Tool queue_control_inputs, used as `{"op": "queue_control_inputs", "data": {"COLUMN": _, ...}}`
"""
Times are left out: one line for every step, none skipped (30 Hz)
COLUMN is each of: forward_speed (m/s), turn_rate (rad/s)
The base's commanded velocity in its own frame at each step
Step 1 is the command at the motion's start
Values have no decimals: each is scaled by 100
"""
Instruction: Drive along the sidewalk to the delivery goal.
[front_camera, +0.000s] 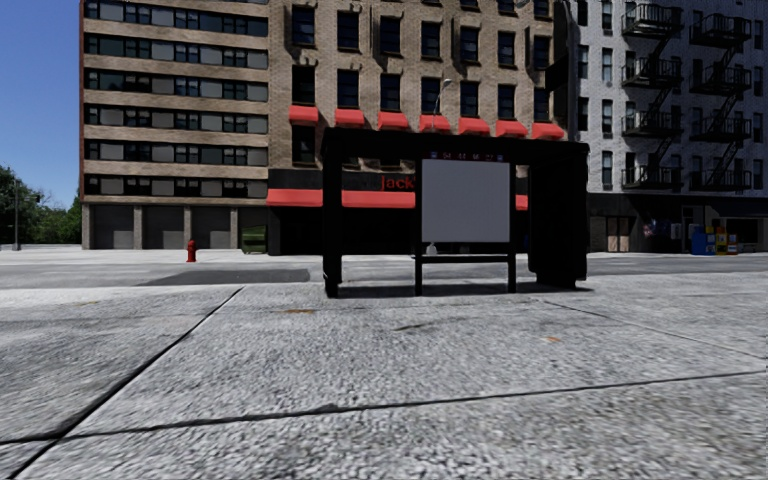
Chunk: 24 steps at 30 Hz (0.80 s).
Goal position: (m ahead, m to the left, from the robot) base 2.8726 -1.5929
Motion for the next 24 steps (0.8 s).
{"op": "queue_control_inputs", "data": {"forward_speed": 200, "turn_rate": -27}}
{"op": "queue_control_inputs", "data": {"forward_speed": 200, "turn_rate": -31}}
{"op": "queue_control_inputs", "data": {"forward_speed": 200, "turn_rate": -31}}
{"op": "queue_control_inputs", "data": {"forward_speed": 200, "turn_rate": -33}}
{"op": "queue_control_inputs", "data": {"forward_speed": 200, "turn_rate": -34}}
{"op": "queue_control_inputs", "data": {"forward_speed": 200, "turn_rate": -35}}
{"op": "queue_control_inputs", "data": {"forward_speed": 200, "turn_rate": -35}}
{"op": "queue_control_inputs", "data": {"forward_speed": 200, "turn_rate": -36}}
{"op": "queue_control_inputs", "data": {"forward_speed": 200, "turn_rate": -37}}
{"op": "queue_control_inputs", "data": {"forward_speed": 188, "turn_rate": -37}}
{"op": "queue_control_inputs", "data": {"forward_speed": 165, "turn_rate": -38}}
{"op": "queue_control_inputs", "data": {"forward_speed": 165, "turn_rate": -38}}
{"op": "queue_control_inputs", "data": {"forward_speed": 144, "turn_rate": -40}}
{"op": "queue_control_inputs", "data": {"forward_speed": 132, "turn_rate": -40}}
{"op": "queue_control_inputs", "data": {"forward_speed": 127, "turn_rate": -40}}
{"op": "queue_control_inputs", "data": {"forward_speed": 126, "turn_rate": -40}}
{"op": "queue_control_inputs", "data": {"forward_speed": 126, "turn_rate": -40}}
{"op": "queue_control_inputs", "data": {"forward_speed": 125, "turn_rate": -40}}
{"op": "queue_control_inputs", "data": {"forward_speed": 125, "turn_rate": -40}}
{"op": "queue_control_inputs", "data": {"forward_speed": 125, "turn_rate": -40}}
{"op": "queue_control_inputs", "data": {"forward_speed": 125, "turn_rate": -40}}
{"op": "queue_control_inputs", "data": {"forward_speed": 125, "turn_rate": -40}}
{"op": "queue_control_inputs", "data": {"forward_speed": 125, "turn_rate": -41}}
{"op": "queue_control_inputs", "data": {"forward_speed": 125, "turn_rate": -42}}
